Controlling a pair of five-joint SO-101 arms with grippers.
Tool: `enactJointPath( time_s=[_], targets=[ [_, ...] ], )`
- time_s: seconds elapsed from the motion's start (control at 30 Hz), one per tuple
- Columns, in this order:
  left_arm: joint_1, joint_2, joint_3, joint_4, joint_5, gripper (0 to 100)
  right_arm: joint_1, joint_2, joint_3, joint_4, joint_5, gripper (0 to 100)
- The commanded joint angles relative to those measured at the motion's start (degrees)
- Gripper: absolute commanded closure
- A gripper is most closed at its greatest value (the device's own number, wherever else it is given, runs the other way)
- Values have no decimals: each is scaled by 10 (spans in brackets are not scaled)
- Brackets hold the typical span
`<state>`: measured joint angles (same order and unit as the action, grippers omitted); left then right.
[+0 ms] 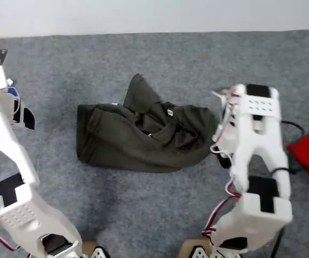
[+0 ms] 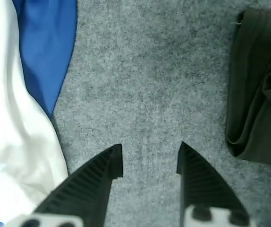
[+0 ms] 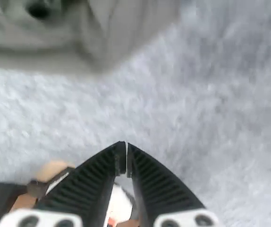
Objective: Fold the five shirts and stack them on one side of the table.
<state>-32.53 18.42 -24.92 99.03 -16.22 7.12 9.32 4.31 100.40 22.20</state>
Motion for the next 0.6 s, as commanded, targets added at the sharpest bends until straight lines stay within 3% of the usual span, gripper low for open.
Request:
enactJointPath(
  time_s=[0.0,0.17,0.33,0.57],
  targets=[
    [3,-32,-4,13,-5,811,69,-58,32,23,18,988],
    [13,-27,-3,13,-5,811,102,-81,45,20,36,986],
    [34,-27,-3,13,-5,812,19,-91,-15,20,33,964],
    [43,-27,-2,13,-4,812,-114,-86,-137,8,-50,753]
  ],
)
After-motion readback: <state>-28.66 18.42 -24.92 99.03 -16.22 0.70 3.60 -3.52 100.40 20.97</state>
